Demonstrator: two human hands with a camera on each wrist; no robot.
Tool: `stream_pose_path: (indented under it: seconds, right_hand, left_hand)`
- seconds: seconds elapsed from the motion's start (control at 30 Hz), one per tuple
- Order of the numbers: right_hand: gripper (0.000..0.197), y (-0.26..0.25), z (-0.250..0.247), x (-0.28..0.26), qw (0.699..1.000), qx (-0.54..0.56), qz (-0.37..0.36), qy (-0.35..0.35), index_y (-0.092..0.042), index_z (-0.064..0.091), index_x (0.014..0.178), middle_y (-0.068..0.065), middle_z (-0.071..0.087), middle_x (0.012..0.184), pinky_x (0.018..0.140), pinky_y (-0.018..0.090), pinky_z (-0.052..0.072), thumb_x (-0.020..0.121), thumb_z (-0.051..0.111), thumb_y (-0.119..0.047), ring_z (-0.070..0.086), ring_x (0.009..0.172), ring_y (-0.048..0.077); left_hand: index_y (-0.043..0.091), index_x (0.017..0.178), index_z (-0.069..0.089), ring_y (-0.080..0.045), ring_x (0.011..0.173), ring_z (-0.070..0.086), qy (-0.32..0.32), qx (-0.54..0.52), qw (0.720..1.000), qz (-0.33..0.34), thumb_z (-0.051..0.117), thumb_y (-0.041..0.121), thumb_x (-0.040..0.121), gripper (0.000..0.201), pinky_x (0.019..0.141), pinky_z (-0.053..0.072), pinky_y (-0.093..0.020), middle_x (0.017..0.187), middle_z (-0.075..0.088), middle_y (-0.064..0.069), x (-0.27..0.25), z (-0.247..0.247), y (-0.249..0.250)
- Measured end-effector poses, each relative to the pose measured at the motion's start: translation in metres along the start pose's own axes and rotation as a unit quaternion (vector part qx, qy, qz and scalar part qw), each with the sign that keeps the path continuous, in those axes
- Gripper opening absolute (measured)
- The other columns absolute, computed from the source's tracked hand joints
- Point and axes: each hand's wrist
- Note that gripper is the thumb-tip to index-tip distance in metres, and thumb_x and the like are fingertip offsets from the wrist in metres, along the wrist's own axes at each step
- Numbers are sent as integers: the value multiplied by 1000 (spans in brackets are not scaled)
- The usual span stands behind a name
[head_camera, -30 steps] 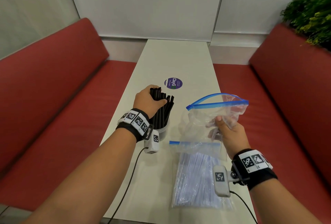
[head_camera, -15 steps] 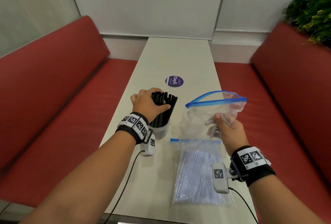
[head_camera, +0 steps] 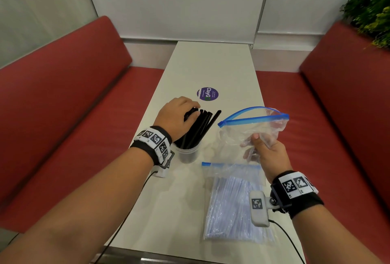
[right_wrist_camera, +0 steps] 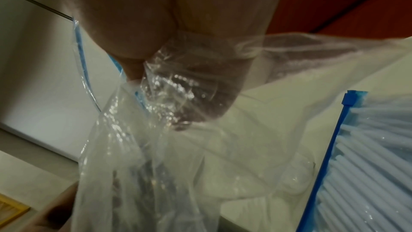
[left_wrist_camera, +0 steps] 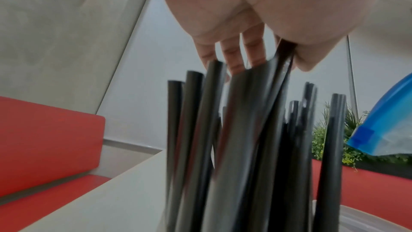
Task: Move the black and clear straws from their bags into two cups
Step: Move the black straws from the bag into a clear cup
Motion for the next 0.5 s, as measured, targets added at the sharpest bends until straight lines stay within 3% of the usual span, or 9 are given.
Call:
stream_pose_path:
  seconds: [0.13, 0.27, 0.43, 0.5]
  right_hand:
    - [29, 0, 0, 2, 1000, -1, 4, -5, -2, 65, 95, 12, 74, 84, 57, 32, 56, 103, 55, -28, 61, 56, 26]
    - [30, -1, 0, 5, 1000, 3, 7, -7, -2, 65, 95, 13, 74, 83, 59, 34, 56, 101, 56, -30, 62, 56, 27]
    - [34, 0, -1, 9, 1000, 10, 5, -9, 2, 66, 95, 14, 74, 83, 63, 37, 55, 99, 58, -31, 61, 59, 30]
    - [30, 1, -1, 10, 1000, 10, 7, -11, -1, 66, 92, 9, 75, 79, 62, 37, 54, 102, 56, -28, 61, 58, 30]
  left_hand:
    - [26, 135, 57, -26, 117, 57, -11, 117, 993, -25, 39, 49, 101, 45, 100, 42, -45, 129, 64, 1, -7, 2, -2]
    - [32, 131, 55, -24, 118, 54, -15, 155, 986, -55, 23, 54, 102, 48, 101, 38, -47, 129, 62, 5, -18, 3, 1]
    - [30, 122, 66, -26, 122, 49, -20, 126, 988, -86, 22, 48, 101, 52, 98, 42, -49, 135, 58, 1, -40, 12, -9]
    - [27, 128, 64, -29, 130, 43, -32, 121, 989, -76, 24, 46, 101, 52, 103, 40, -52, 143, 53, -3, -48, 19, -16]
Point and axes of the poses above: each hand's wrist, its own x-axis towards the middle knuckle, its own z-axis out of the palm, y = z × x
